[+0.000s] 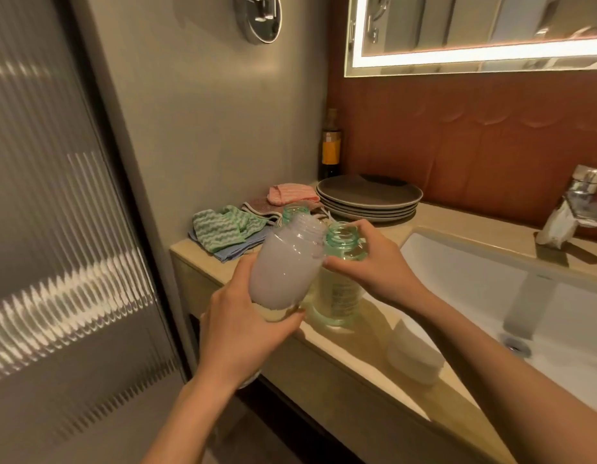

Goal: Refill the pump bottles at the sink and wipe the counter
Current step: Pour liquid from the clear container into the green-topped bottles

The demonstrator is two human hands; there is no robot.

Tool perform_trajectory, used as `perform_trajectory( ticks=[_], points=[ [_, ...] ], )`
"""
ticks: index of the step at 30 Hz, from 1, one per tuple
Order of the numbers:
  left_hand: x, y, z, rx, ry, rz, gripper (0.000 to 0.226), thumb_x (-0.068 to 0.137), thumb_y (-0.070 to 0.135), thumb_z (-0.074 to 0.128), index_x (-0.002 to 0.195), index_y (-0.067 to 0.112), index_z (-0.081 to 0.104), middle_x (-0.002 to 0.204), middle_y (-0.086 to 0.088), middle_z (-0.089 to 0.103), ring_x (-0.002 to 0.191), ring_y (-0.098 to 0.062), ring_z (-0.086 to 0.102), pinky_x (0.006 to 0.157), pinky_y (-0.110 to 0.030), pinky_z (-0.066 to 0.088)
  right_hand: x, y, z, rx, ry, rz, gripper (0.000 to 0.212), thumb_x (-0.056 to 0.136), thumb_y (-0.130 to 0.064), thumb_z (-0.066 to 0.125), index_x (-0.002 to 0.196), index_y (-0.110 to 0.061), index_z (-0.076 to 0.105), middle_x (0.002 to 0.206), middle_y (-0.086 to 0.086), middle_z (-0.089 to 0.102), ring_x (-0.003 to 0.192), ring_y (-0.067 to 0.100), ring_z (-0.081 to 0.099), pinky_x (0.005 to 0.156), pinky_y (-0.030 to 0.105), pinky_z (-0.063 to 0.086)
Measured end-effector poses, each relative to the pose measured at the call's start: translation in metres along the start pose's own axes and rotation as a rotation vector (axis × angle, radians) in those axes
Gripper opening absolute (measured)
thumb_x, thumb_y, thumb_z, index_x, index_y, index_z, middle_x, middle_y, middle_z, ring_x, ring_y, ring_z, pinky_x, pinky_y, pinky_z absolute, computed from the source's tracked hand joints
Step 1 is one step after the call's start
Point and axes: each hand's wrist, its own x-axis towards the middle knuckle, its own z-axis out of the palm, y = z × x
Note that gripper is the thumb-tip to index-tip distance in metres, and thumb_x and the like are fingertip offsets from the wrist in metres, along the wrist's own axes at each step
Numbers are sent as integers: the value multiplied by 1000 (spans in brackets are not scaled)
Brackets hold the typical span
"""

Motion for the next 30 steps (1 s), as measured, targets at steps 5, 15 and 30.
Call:
perform_trajectory(
  ticks=[5, 15, 30],
  points=[
    [15, -5, -6, 109, -35, 36, 72, 48, 52, 73, 113, 45, 43, 98, 14, 62, 89, -16, 63, 67, -42, 53, -4, 5, -14, -4, -93, 16, 58, 68, -44, 77, 117, -29, 49, 103, -19, 54, 92, 1, 52, 71, 13, 42],
    [39, -6, -5, 134, -62, 102, 81, 49, 38, 78, 120, 49, 42, 97, 23, 60, 90, -10, 62, 71, -30, 52, -11, 11, -22, -7, -164, -21, 90, 47, -69, 64, 125, -28, 49, 122, -10, 55, 108, 10, 52, 86, 27, 48],
    [53, -13, -9, 262, -160, 177, 81, 47, 52, 72, 122, 45, 42, 105, 13, 61, 91, -14, 62, 72, -39, 54, -6, 14, -28, -2, -236, -27, 88, 41, -76, 63, 115, -30, 53, 119, -9, 60, 106, 12, 56, 89, 42, 51]
  ],
)
